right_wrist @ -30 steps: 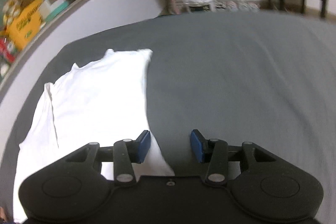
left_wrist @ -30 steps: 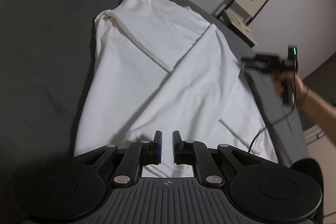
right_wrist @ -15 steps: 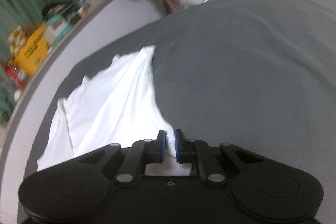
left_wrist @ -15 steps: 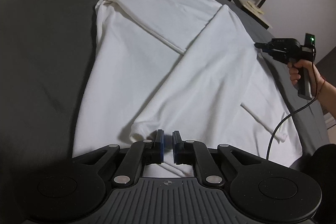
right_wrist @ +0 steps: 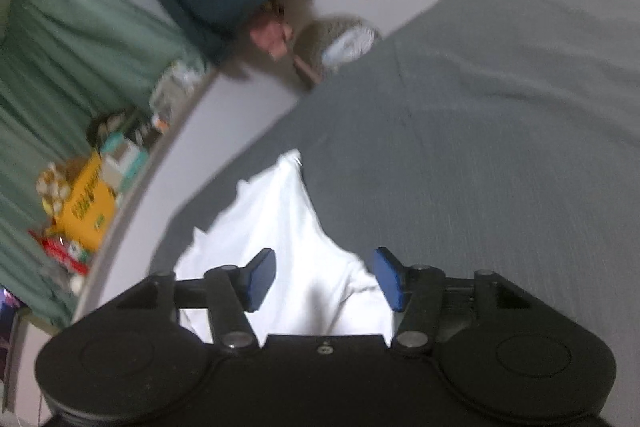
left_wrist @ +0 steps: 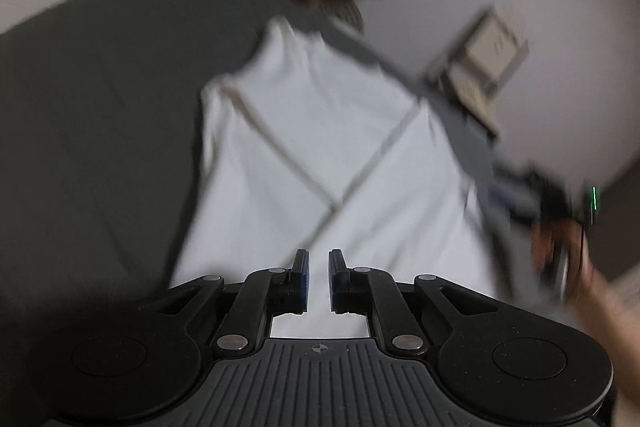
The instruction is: Fold clothes
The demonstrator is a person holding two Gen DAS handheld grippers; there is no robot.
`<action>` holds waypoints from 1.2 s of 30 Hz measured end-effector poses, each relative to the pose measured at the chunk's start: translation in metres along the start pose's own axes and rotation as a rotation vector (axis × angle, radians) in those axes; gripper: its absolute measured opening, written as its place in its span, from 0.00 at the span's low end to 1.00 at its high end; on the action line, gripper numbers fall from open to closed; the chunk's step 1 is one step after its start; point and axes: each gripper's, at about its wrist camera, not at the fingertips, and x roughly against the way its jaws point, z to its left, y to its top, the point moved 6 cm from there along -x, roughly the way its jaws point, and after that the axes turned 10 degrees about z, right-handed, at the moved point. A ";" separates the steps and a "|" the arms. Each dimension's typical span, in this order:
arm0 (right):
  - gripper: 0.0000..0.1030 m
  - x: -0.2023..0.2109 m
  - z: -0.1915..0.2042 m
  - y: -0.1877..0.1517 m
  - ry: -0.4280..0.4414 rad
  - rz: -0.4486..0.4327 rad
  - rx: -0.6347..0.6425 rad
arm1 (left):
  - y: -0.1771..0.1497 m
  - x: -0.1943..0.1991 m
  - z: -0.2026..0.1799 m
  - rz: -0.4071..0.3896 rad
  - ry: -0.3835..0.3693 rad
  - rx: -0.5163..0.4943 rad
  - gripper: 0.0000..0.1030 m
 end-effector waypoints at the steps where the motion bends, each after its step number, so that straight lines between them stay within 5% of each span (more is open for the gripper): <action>1: 0.67 0.005 0.005 -0.005 0.003 -0.023 -0.006 | 0.009 0.004 0.003 -0.017 -0.006 0.042 0.08; 5: 0.69 0.000 0.046 -0.001 0.007 0.010 0.161 | 0.048 0.009 0.014 0.002 0.026 0.135 0.08; 9: 0.79 0.008 0.064 0.004 -0.014 -0.062 0.252 | 0.075 0.001 0.034 0.016 0.162 0.256 0.08; 12: 0.79 0.011 0.061 -0.007 0.008 -0.066 0.217 | 0.079 -0.016 0.051 0.017 0.137 0.389 0.08; 14: 0.79 0.005 0.066 -0.019 0.009 -0.027 0.231 | 0.080 -0.033 0.046 0.039 0.074 0.360 0.08; 16: 0.79 -0.001 0.076 -0.031 0.004 -0.007 0.272 | 0.080 -0.049 0.038 0.051 0.072 0.292 0.08; 20: 0.81 -0.007 0.091 -0.054 0.027 0.004 0.339 | 0.079 -0.076 0.021 0.067 0.258 0.133 0.08; 26: 0.84 -0.010 0.096 -0.079 0.002 0.042 0.409 | 0.075 -0.105 -0.015 0.074 0.400 -0.224 0.08; 32: 0.87 -0.015 0.092 -0.092 -0.046 0.060 0.447 | 0.067 -0.120 -0.031 0.096 0.468 -0.472 0.08; 34: 0.90 -0.017 0.091 -0.095 -0.068 0.065 0.458 | 0.063 -0.115 -0.035 0.088 0.490 -0.542 0.41; 36: 0.91 -0.020 0.089 -0.097 -0.083 0.072 0.458 | 0.059 -0.110 -0.033 0.070 0.497 -0.549 0.58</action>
